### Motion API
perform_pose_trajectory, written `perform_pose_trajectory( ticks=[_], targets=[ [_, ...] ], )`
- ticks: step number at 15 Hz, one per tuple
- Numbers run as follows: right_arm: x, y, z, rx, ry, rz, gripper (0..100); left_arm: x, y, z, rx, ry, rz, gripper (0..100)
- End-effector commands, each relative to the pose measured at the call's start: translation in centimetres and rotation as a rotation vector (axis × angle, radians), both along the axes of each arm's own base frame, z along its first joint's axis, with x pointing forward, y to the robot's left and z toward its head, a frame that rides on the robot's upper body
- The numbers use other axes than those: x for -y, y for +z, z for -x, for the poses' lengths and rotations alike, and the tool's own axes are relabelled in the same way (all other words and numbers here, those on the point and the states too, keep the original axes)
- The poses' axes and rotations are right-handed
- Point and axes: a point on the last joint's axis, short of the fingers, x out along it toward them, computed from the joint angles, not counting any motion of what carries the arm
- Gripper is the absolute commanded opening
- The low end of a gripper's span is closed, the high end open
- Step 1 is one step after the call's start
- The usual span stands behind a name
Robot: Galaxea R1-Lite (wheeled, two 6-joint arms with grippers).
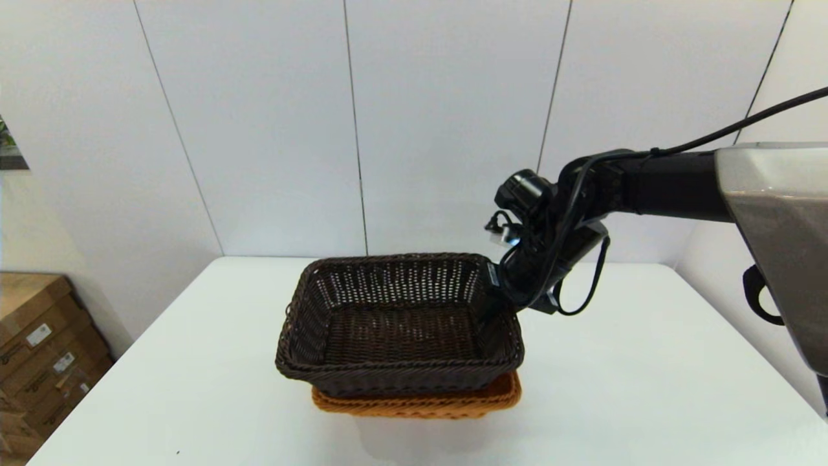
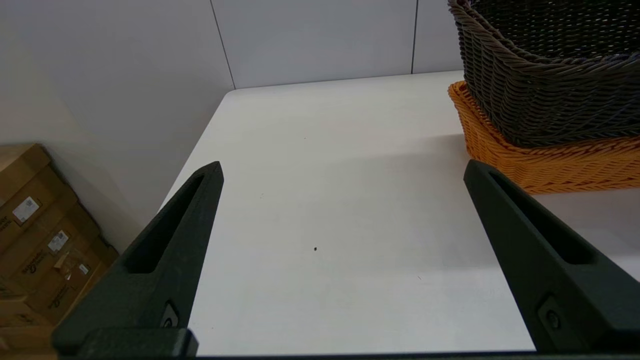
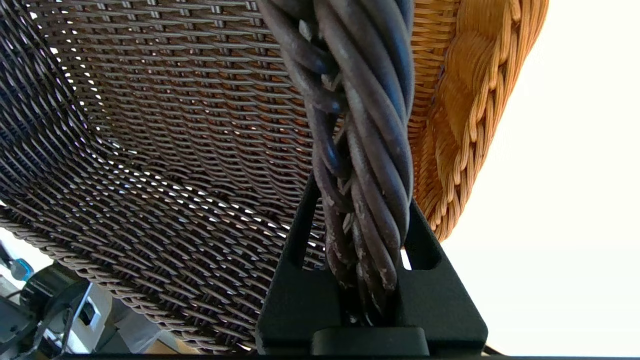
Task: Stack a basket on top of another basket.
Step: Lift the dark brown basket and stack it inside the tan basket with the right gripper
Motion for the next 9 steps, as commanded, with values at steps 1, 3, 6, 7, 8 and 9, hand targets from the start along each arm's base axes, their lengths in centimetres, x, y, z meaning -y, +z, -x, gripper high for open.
perform_pose_trajectory(
  ticks=[1,3,6,7,8,9],
  targets=[
    [0.02,-0.26,-0.3,-0.017,-0.028,-0.001,0,0.0,-0.04,-0.01,-0.001,0.0,0.0,100],
    [0.23,-0.16,-0.44,-0.013,-0.034,-0.003,0,0.0,-0.04,-0.01,-0.001,0.0,0.0,100],
    [0.45,-0.47,-0.73,-0.018,-0.042,-0.001,0,0.0,-0.04,-0.01,-0.001,0.0,0.0,100],
    [0.47,-0.69,-0.85,-0.022,-0.044,0.002,0,0.0,-0.04,-0.01,-0.001,-0.001,0.0,100],
    [0.61,-0.88,-0.99,-0.027,-0.048,0.003,0,0.0,-0.04,-0.01,-0.001,0.0,0.0,100],
    [0.65,-1.0,-1.06,-0.029,-0.049,0.004,0,0.0,-0.04,-0.01,-0.001,0.0,0.0,100]
  ],
)
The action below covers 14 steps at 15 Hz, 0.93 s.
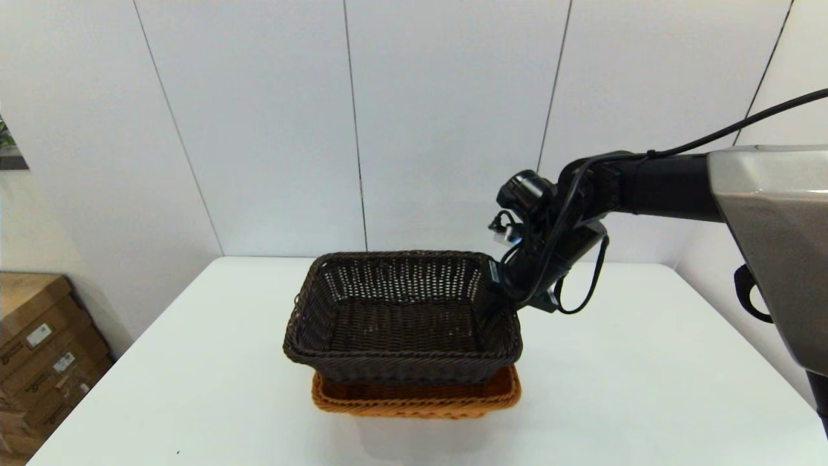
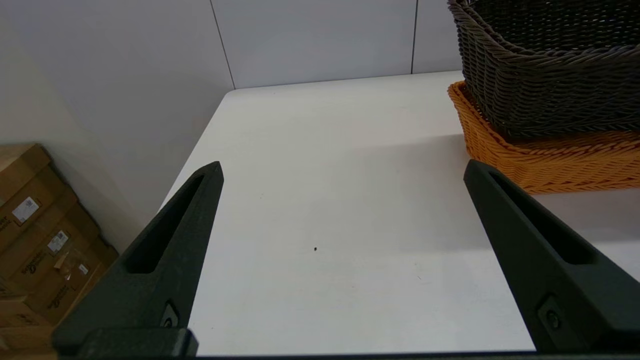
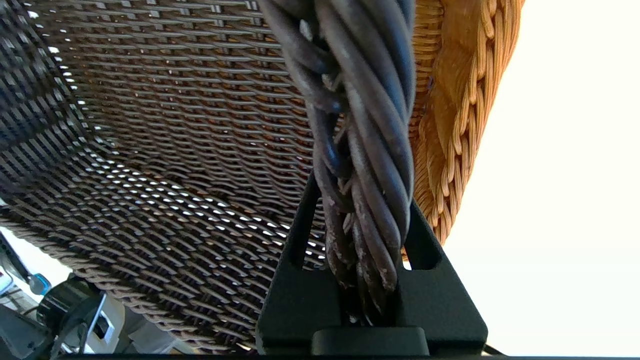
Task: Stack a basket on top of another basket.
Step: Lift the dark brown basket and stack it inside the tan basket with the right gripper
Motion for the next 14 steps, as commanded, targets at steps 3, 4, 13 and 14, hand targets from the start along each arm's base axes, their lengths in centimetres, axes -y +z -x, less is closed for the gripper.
perform_pose_trajectory(
  ticks=[3,4,13,14],
  targets=[
    [0.29,-1.0,-0.48,-0.028,-0.013,0.008,0,0.0,-0.04,-0.01,-0.001,0.0,-0.001,100],
    [0.32,-1.15,-0.58,-0.031,-0.014,0.009,0,0.0,-0.04,-0.01,-0.001,0.0,-0.001,100],
    [0.37,-1.25,-0.44,-0.046,-0.013,0.013,0,0.0,-0.04,-0.01,-0.001,0.0,-0.001,100],
    [0.41,-1.28,-0.36,-0.053,-0.011,0.017,0,0.0,-0.04,-0.01,-0.001,0.0,-0.001,100]
  ],
)
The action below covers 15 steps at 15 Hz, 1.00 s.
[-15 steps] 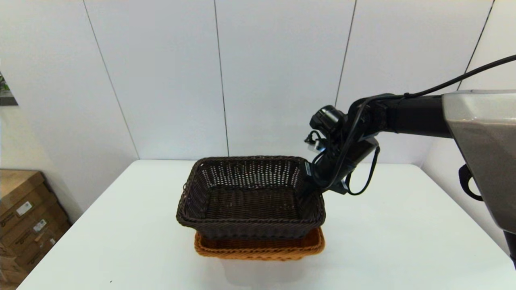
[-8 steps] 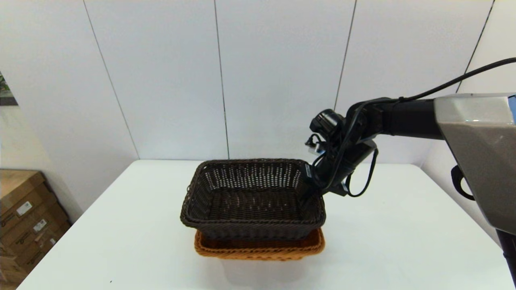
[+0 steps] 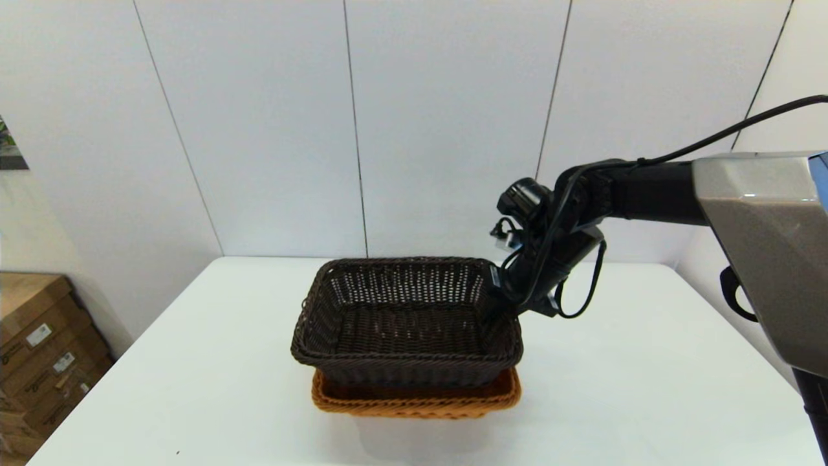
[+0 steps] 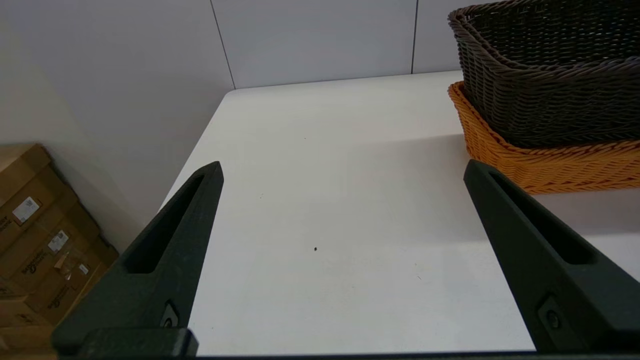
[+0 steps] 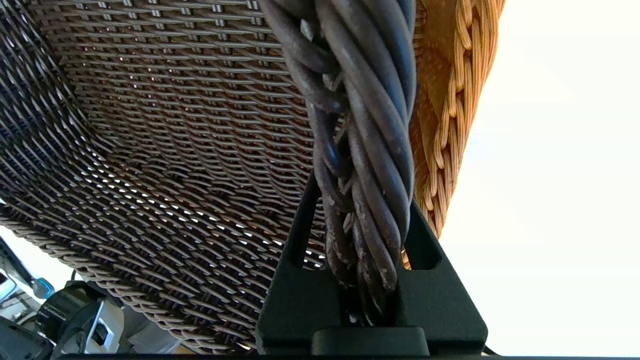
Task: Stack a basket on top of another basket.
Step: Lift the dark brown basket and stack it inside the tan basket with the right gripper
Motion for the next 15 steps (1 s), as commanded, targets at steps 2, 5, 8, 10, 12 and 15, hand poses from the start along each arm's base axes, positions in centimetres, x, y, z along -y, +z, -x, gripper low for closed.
perform_pose_trajectory(
  ticks=[2,5,8,10,12,15],
  targets=[
    [0.05,-0.12,0.23,-0.025,0.002,0.008,0,0.0,-0.04,-0.01,-0.001,-0.002,-0.001,100],
    [0.05,-0.12,0.23,-0.025,0.001,0.007,0,0.0,-0.04,-0.01,-0.001,0.0,-0.001,100],
    [0.04,-0.18,0.21,-0.028,0.0,0.006,0,0.0,-0.04,-0.01,-0.001,0.0,-0.001,100],
    [0.04,-0.18,0.21,-0.028,0.0,0.006,0,0.0,-0.04,-0.01,-0.001,0.001,-0.001,100],
    [0.04,-0.19,0.23,-0.03,-0.001,0.007,0,0.0,-0.04,-0.01,-0.001,0.0,-0.001,100],
    [0.04,-0.19,0.23,-0.03,-0.001,0.007,0,0.0,-0.04,-0.01,-0.001,0.001,-0.001,100]
  ],
)
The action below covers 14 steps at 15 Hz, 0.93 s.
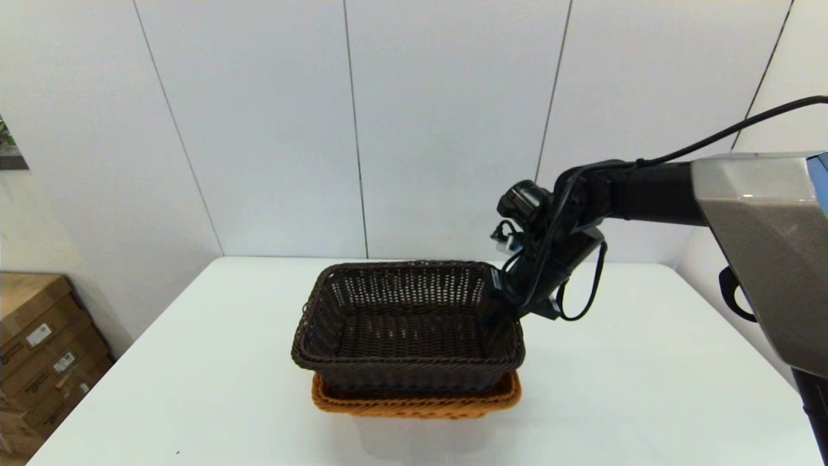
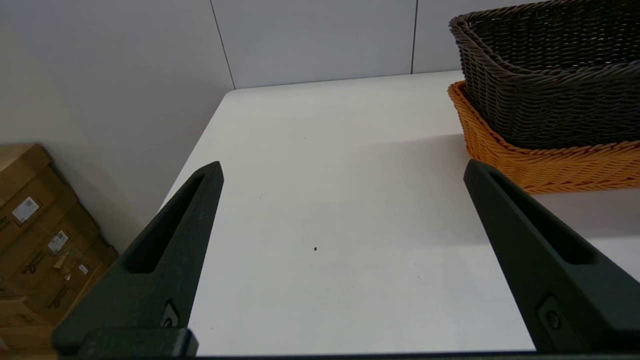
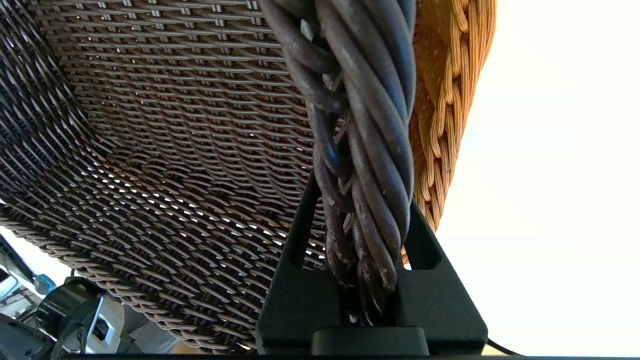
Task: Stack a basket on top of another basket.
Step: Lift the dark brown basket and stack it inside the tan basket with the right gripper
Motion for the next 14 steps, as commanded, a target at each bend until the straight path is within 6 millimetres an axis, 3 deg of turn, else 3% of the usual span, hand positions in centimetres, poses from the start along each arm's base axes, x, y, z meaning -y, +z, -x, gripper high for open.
perform_pose_trajectory(
  ticks=[1,3,4,14],
  targets=[
    [-0.01,-0.03,0.06,-0.009,-0.001,-0.001,0,0.0,-0.04,-0.01,-0.001,0.002,0.0,100],
    [0.01,-0.04,0.09,-0.011,-0.001,0.001,0,0.0,-0.04,-0.01,-0.001,0.001,0.0,100],
    [0.06,-0.14,0.21,-0.024,0.006,0.008,100,0.0,-0.04,-0.01,-0.001,-0.001,0.0,100],
    [0.34,0.33,0.2,-0.016,-0.008,0.006,100,0.0,-0.04,-0.01,-0.001,0.001,0.0,100]
  ],
)
